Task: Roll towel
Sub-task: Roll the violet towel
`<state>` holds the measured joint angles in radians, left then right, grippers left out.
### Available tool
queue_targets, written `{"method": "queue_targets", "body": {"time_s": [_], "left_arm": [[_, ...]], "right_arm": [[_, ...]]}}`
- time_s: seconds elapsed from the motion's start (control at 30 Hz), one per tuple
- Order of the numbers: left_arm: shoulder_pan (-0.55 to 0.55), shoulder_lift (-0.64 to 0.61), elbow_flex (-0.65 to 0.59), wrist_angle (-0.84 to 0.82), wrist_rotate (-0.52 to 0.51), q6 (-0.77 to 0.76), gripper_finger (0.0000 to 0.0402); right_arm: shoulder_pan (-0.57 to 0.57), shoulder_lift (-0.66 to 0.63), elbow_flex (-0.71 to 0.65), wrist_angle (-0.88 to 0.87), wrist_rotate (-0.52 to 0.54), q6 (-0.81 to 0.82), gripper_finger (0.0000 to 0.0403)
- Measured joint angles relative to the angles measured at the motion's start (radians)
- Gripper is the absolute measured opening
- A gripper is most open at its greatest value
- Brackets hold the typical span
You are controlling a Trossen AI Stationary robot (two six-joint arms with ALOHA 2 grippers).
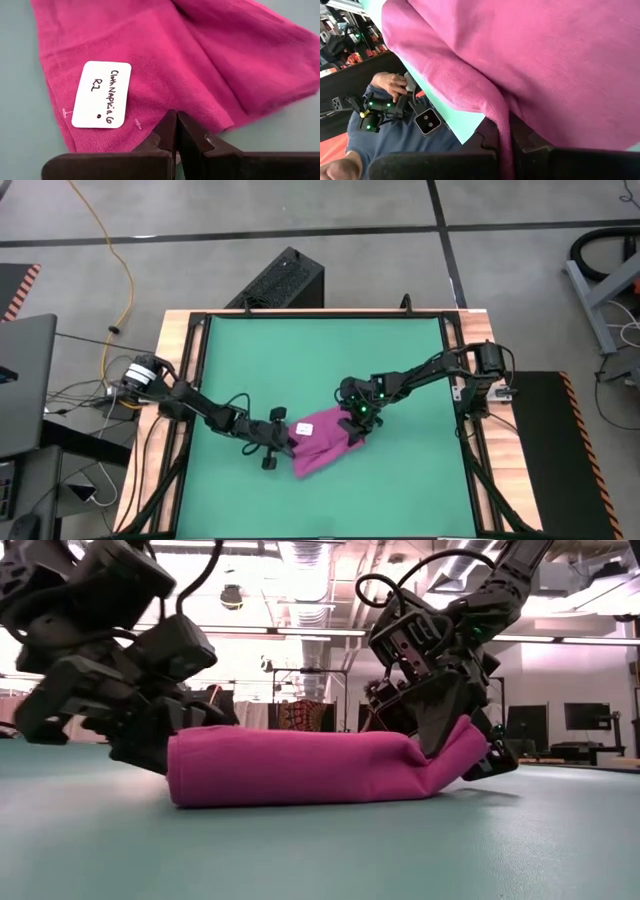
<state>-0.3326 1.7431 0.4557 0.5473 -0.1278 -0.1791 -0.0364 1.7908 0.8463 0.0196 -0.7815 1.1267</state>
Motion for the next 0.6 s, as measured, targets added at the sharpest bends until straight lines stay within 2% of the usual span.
{"method": "queue_targets", "body": {"time_s": [0.17,0.23,0.43,0.53,0.6], "left_arm": [[-0.036,-0.036,-0.001,-0.044,-0.083,-0.007,0.0],[-0.041,-0.068,-0.002,-0.105,-0.157,0.004,0.0],[-0.057,-0.27,0.016,-0.314,-0.258,0.012,0.0],[-0.094,-0.364,0.045,-0.296,-0.297,0.06,0.0],[-0.113,-0.383,0.072,-0.305,-0.3,0.097,0.0]], "right_arm": [[-0.017,0.0,0.0,0.003,-0.038,0.01,0.002],[-0.027,0.0,0.0,0.003,-0.048,0.014,0.002],[-0.054,0.0,0.0,0.019,-0.088,0.018,0.002],[-0.073,0.0,0.0,0.019,-0.108,0.017,0.002],[-0.085,0.0,0.0,0.024,-0.111,0.01,0.002]]}}
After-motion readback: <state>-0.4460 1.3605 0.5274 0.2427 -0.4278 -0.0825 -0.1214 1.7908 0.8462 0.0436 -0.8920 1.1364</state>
